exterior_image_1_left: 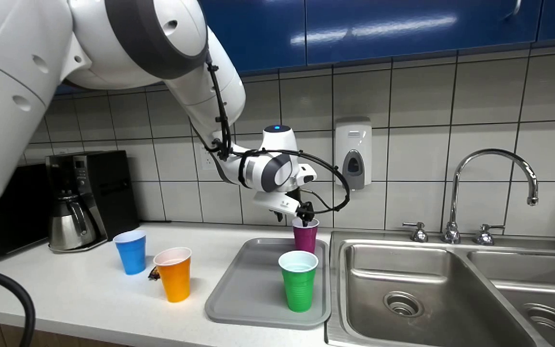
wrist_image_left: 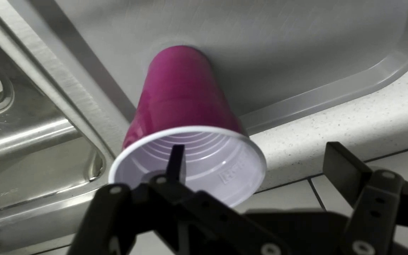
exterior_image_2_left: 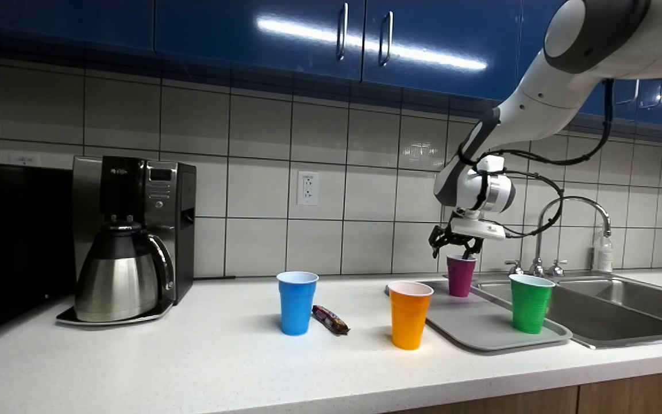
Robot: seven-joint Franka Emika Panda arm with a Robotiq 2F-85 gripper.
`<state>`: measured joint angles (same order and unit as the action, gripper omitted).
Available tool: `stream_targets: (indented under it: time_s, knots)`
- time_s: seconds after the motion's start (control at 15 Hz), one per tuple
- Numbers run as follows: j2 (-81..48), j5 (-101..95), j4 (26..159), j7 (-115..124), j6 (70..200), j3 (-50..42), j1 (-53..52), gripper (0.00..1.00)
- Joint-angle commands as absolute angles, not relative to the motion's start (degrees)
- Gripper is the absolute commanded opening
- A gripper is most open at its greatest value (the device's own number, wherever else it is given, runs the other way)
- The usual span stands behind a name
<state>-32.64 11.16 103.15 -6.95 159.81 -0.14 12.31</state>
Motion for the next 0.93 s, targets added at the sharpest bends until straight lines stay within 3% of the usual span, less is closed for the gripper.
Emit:
stream_targets:
  time_s: [0.0,0.13,0.2,0.33,0.87]
  knots:
    - [-34.4,9.7,99.9,-6.0,157.5,-0.6,11.9,1.0]
    - [-34.7,9.6,99.5,-5.9,157.2,-0.6,11.8,0.96]
    - [-34.7,9.6,99.3,-5.9,157.1,-0.6,11.9,0.72]
    - [-34.6,9.6,99.4,-6.0,157.5,-0.5,11.9,0.69]
    - [-33.9,9.8,100.3,-6.3,158.5,-0.4,12.1,0.08]
